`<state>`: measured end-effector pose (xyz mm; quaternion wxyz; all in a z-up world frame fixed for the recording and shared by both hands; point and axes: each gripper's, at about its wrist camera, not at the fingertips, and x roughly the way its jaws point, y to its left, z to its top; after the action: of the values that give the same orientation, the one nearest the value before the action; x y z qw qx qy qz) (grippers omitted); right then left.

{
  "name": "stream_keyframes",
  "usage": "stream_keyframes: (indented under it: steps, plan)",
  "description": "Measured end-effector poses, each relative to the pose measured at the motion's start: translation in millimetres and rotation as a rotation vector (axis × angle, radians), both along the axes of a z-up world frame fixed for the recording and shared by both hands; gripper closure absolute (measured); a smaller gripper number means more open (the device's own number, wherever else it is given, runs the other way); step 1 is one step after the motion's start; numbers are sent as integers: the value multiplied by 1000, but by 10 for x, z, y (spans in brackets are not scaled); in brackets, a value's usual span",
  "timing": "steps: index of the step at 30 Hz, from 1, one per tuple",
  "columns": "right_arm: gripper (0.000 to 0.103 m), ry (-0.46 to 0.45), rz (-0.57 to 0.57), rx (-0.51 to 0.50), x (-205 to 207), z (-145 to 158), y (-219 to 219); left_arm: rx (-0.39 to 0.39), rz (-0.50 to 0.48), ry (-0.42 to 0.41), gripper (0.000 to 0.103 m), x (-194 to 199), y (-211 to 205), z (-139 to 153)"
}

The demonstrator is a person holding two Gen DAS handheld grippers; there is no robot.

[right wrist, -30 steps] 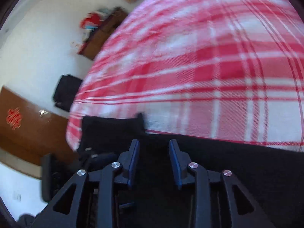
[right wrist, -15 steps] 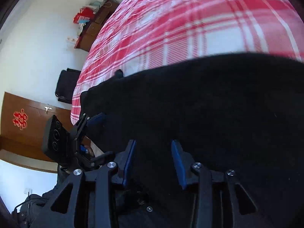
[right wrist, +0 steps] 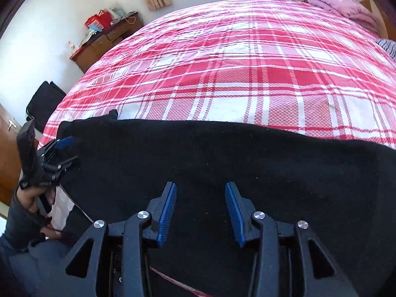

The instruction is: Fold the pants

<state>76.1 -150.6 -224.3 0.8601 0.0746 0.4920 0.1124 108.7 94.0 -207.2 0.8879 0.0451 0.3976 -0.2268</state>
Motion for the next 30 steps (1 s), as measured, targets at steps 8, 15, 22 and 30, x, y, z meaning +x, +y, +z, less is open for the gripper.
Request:
stream_keyframes:
  steps: [8,15,22,30]
  plan:
    - [57,-81,-134,-158,-44,240,-239,7,1,-22,5,-84,-47,111]
    - [54,-56,-170,-134,-55,201,-579,-17,-72,-18,4,-116,-399,331]
    - [53,-88,-190,-338,-108,285,-571,104,-86,-82,4,-141,-540,403]
    - [46,-99,-234,-435,-186,260,-875,109,42,-11,4,101,-313,213]
